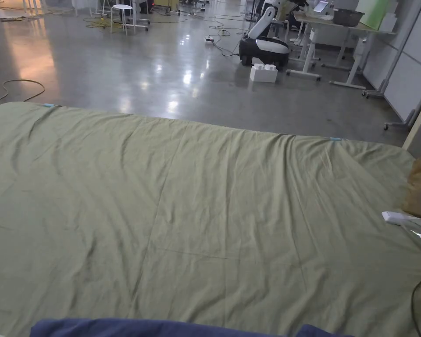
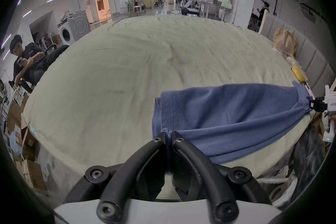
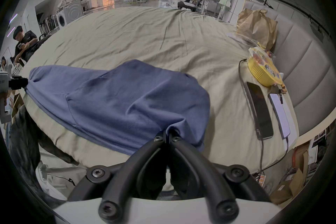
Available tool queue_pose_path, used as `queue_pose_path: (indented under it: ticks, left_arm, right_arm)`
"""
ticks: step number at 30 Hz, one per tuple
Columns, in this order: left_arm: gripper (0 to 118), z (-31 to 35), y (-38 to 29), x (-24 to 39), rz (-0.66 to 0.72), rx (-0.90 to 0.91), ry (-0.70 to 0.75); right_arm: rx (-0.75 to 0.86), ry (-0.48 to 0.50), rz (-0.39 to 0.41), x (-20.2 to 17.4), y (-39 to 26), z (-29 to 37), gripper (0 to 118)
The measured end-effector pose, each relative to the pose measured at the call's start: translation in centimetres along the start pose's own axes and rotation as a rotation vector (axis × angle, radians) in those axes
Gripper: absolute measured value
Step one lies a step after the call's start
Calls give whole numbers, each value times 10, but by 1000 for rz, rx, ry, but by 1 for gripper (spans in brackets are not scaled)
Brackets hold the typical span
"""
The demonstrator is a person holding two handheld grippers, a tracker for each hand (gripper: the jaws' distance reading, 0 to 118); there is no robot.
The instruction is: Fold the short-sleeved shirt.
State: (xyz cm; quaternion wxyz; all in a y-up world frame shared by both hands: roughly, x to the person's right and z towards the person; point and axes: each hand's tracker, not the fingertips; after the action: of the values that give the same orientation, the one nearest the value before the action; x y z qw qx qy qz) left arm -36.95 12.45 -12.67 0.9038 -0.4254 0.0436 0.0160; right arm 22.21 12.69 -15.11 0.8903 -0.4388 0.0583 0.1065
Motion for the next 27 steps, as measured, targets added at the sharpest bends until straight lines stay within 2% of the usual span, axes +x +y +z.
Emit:
queue_pose_path:
  ticks: [4,5,6,7,9,15,19,21,23,24,25,26,27]
  left_arm:
    - [11,-6,1,4,-3,-11,17]
    - [17,-6,3,5,-15,1,46]
    - [30,-5,5,5,-25,8,63]
    - [39,-3,8,5,-28,23,68]
    - [56,6,16,10,-22,85,88]
    - [57,29,60,30,41,302,71]
    - [57,37,61,30,23,463,89]
    - [57,46,89,50,12,543,108]
    - [56,44,95,46,17,607,121]
    - [56,65,128,98,17,640,123]
    - [54,67,133,101,23,665,123]
    - [51,69,138,104,7,697,135]
    - [44,71,143,107,-9,727,134]
  right_arm:
    - [0,-25,18,-7,0,-5,9]
    - [4,-60,16,-7,2,-1,14]
    - [7,-85,14,-8,4,3,24]
    - [24,-106,8,-8,7,10,38]
    - [92,-162,-1,-9,16,22,75]
    - [386,-205,-78,-27,61,62,84]
    - [582,-193,-129,-47,103,71,83]
    - [673,-186,-151,-59,124,72,80]
    - [740,-191,-159,-72,144,72,65]
    - [790,-195,-154,-78,153,73,50]
    - [828,-202,-145,-84,160,74,38]
    - [853,-203,-147,-89,166,74,28]
    - [842,-189,-161,-93,172,72,23]
